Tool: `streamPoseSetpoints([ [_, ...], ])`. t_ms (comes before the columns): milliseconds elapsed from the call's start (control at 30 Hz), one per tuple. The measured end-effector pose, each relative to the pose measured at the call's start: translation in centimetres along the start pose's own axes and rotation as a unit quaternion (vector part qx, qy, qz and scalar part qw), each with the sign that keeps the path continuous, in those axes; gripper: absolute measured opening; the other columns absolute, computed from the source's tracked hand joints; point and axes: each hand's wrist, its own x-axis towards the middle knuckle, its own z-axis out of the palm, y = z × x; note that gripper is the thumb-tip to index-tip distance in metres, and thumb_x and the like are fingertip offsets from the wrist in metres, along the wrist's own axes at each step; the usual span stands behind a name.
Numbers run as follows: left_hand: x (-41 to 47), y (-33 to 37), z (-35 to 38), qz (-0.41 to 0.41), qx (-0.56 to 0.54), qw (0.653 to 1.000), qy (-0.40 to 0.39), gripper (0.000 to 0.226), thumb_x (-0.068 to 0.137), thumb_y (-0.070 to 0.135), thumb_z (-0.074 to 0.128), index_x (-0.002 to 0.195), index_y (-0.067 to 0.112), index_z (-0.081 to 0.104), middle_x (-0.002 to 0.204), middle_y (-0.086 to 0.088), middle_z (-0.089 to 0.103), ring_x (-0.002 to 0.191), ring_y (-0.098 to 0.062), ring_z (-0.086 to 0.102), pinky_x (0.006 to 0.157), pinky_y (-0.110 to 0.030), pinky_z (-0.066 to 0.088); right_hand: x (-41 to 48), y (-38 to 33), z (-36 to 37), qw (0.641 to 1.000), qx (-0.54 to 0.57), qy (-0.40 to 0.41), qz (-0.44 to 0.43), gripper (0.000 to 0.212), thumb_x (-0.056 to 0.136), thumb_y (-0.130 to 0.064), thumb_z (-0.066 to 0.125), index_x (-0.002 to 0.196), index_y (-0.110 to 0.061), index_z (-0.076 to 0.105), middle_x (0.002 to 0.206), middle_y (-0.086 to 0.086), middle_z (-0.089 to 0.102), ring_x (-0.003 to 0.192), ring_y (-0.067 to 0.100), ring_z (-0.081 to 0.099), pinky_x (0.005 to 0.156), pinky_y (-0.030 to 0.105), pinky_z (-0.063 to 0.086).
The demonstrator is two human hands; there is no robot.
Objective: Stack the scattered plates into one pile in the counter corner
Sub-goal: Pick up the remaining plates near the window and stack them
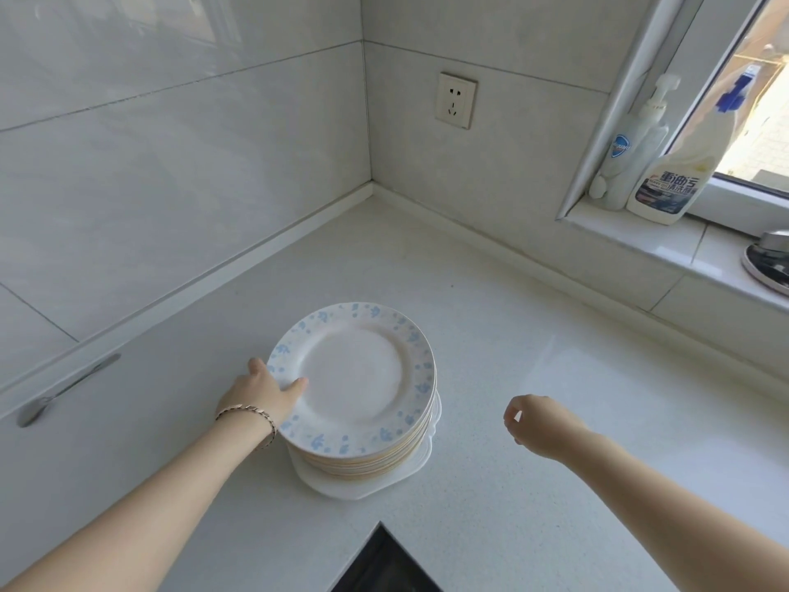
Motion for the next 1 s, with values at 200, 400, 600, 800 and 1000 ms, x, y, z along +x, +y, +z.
streamPoseSetpoints([
  [200,0.0,-0.8,2.6,0.026,-0.256,0.966,-0.011,0.078,0.088,0.022,0.060,0.150,0.009,0.014,0.149,-0.015,0.036,0.135,-0.030,0.040,0.109,-0.038,0.031,-0.5,0.4,0.5,1.000,0.002,-0.008,0.013,0.029,0.093,-0.021,0.039,0.111,-0.017,0.061,0.104,0.003,0.070,0.094,0.020,0.065,0.064,0.023,0.043],
  [400,-0.6,-0.6,2.4,0.025,-0.167,0.985,-0.022,0.075,0.090,0.030,0.056,0.148,0.005,0.015,0.148,-0.019,0.036,0.134,-0.033,0.041,0.106,-0.041,0.035,-0.6,0.6,1.0,1.000,0.011,-0.016,0.015,0.028,0.093,-0.021,0.039,0.110,-0.017,0.061,0.103,0.002,0.069,0.080,0.017,0.062,0.058,0.020,0.043],
  [600,-3.1,4.2,2.1,0.217,0.024,0.971,0.096,0.048,0.089,0.017,0.053,0.134,0.003,0.044,0.143,-0.019,0.034,0.135,-0.036,0.031,0.109,-0.042,0.029,-1.7,2.2,1.8,0.997,0.059,0.002,0.048,0.028,0.091,-0.021,0.039,0.106,-0.018,0.062,0.101,0.002,0.069,0.079,0.018,0.063,0.059,0.021,0.044],
  [800,-9.0,15.8,5.3,0.417,-0.001,0.904,-0.090,0.022,0.092,0.016,0.041,0.101,0.011,0.060,0.103,-0.009,0.068,0.097,-0.029,0.060,0.079,-0.031,0.047,-5.5,7.8,2.1,0.985,0.116,0.031,0.126,0.025,0.089,-0.022,0.040,0.100,-0.020,0.062,0.100,0.001,0.071,0.080,0.020,0.062,0.056,0.019,0.041],
  [1000,-16.1,24.2,12.1,0.505,0.179,0.821,-0.198,0.025,0.092,0.017,0.036,0.101,0.015,0.059,0.111,-0.006,0.066,0.088,-0.026,0.056,0.074,-0.028,0.042,-12.1,17.3,2.4,0.957,0.183,0.080,0.209,0.013,0.089,-0.022,0.043,0.083,-0.023,0.054,0.097,0.006,0.072,0.076,0.023,0.060,0.060,0.025,0.044],
])
